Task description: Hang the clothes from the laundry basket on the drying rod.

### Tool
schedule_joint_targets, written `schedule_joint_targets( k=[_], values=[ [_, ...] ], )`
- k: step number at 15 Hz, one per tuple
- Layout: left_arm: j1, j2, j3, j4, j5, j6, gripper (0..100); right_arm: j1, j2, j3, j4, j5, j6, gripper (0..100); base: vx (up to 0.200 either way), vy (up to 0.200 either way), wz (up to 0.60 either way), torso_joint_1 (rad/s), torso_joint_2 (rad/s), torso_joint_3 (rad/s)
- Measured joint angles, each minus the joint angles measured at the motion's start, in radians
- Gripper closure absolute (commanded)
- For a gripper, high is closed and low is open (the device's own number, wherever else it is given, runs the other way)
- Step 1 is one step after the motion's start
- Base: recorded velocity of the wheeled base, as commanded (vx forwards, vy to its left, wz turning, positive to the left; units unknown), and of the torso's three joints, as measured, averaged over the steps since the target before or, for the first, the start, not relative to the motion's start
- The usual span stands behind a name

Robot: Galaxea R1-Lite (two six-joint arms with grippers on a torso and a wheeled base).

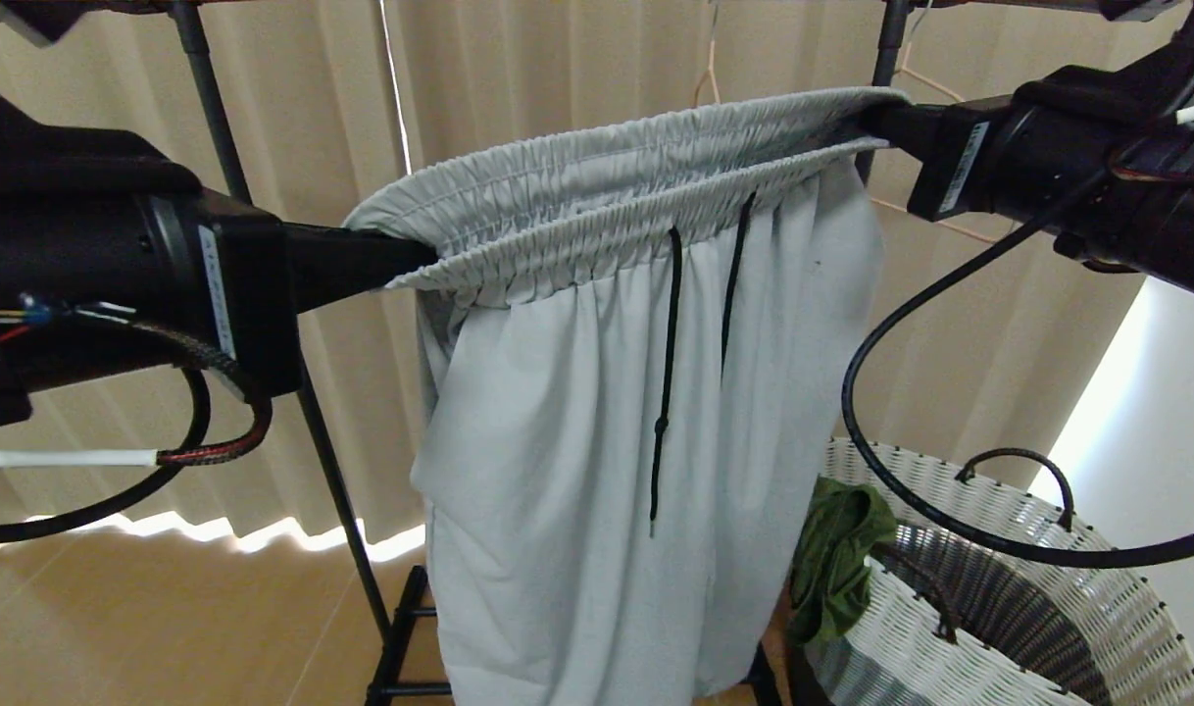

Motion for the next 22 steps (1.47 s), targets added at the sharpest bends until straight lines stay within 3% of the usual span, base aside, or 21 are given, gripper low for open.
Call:
schedule_joint_targets(
  k=[6,11,16,22],
  values=[
    [-0.042,-0.024,0.014,0.001,0.0,0.0,100,-0.002,0.014,-0.008,0.016,-0.004,-0.001,100,0.0,0.0,0.0,0.0,0.0,0.0],
    [-0.035,0.018,-0.047,-0.008,0.009,0.0,100,-0.008,-0.055,0.003,0.093,-0.004,-0.001,100,0.0,0.0,0.0,0.0,0.0,0.0],
    [0.065,0.122,-0.187,-0.054,0.048,-0.003,100,-0.007,-0.171,0.038,0.222,0.001,0.0,100,0.0,0.0,0.0,0.0,0.0,0.0],
    [0.057,0.14,-0.083,-0.082,0.05,0.001,100,0.037,-0.272,0.177,0.26,0.001,0.0,100,0.0,0.0,0.0,0.0,0.0,0.0]
  ],
)
